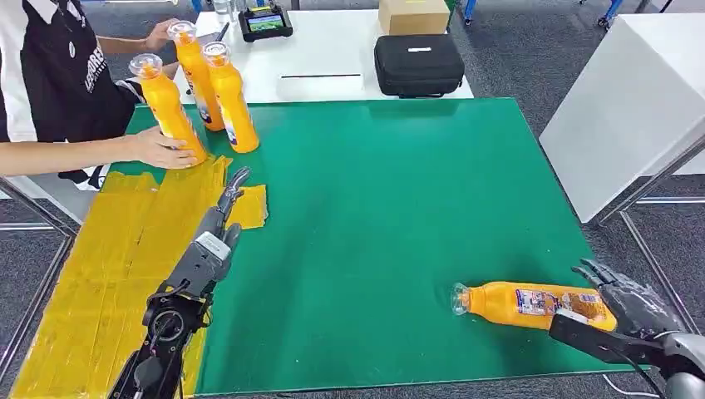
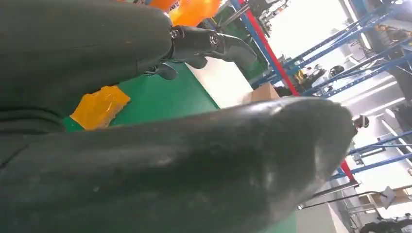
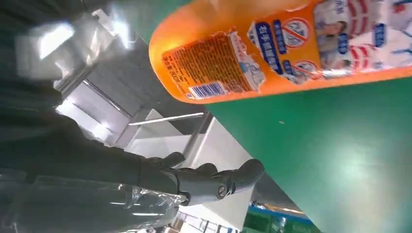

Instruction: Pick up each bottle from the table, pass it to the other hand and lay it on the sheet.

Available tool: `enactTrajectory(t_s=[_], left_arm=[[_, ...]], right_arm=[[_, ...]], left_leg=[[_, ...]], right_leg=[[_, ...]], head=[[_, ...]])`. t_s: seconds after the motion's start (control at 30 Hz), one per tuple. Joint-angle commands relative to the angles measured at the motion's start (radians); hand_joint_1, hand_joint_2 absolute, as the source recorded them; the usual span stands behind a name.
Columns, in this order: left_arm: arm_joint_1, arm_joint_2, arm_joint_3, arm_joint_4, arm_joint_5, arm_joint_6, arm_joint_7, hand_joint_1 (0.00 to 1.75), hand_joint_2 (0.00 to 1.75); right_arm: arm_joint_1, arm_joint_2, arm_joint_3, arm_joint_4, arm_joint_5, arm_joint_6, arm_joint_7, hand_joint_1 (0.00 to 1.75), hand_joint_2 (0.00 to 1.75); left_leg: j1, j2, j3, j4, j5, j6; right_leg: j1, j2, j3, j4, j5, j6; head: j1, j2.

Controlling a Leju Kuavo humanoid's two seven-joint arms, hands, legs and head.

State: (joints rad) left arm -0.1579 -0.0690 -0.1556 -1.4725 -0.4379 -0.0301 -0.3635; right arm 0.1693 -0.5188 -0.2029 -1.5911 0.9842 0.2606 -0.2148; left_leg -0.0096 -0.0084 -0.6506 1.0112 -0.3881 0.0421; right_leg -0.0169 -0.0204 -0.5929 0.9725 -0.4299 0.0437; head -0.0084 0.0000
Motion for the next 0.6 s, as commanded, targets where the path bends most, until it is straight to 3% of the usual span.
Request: enactTrajectory(t_s=[0.03,0.23,0.27,0.3,0.6], left_arm=[[-0.069,0.012,-0.035,0.091,0.014,-0.004,0.012,0.00,0.00],[-0.068,0.006,-0.042,0.104,0.017,-0.003,0.019,0.00,0.00],[-0.068,0.003,-0.042,0.107,0.017,-0.002,0.020,0.00,0.00],[-0.067,0.001,-0.041,0.106,0.017,-0.002,0.020,0.00,0.00],[-0.066,-0.013,-0.034,0.114,0.015,0.003,0.027,0.00,0.00]], right_arm=[[-0.112,0.071,0.040,0.220,0.034,0.006,0.020,0.00,1.75],[-0.125,0.107,0.073,0.252,0.061,-0.018,0.026,0.00,1.75],[-0.123,0.110,0.077,0.254,0.062,-0.018,0.027,0.00,1.75],[-0.123,0.112,0.079,0.261,0.062,-0.017,0.028,0.00,1.75],[-0.154,0.130,0.105,0.329,0.076,-0.019,0.036,0.03,1.75]], left_leg=[[0.002,0.001,0.004,-0.001,-0.001,-0.002],[0.002,0.001,0.004,-0.001,-0.001,-0.002],[0.003,0.002,0.011,-0.002,-0.003,-0.004],[0.002,0.001,0.004,-0.001,-0.001,-0.002],[0.002,0.001,0.004,-0.001,-0.001,-0.002]], right_leg=[[0.002,0.002,0.005,-0.003,0.000,-0.002],[0.002,0.002,0.005,-0.003,0.000,-0.002],[0.002,0.004,0.012,-0.005,-0.002,-0.003],[0.002,0.002,0.005,-0.003,0.000,-0.002],[0.002,0.002,0.004,-0.002,0.000,-0.001]], head=[[0.000,0.000],[0.000,0.000],[0.000,0.000],[0.000,0.000],[0.000,0.000]])
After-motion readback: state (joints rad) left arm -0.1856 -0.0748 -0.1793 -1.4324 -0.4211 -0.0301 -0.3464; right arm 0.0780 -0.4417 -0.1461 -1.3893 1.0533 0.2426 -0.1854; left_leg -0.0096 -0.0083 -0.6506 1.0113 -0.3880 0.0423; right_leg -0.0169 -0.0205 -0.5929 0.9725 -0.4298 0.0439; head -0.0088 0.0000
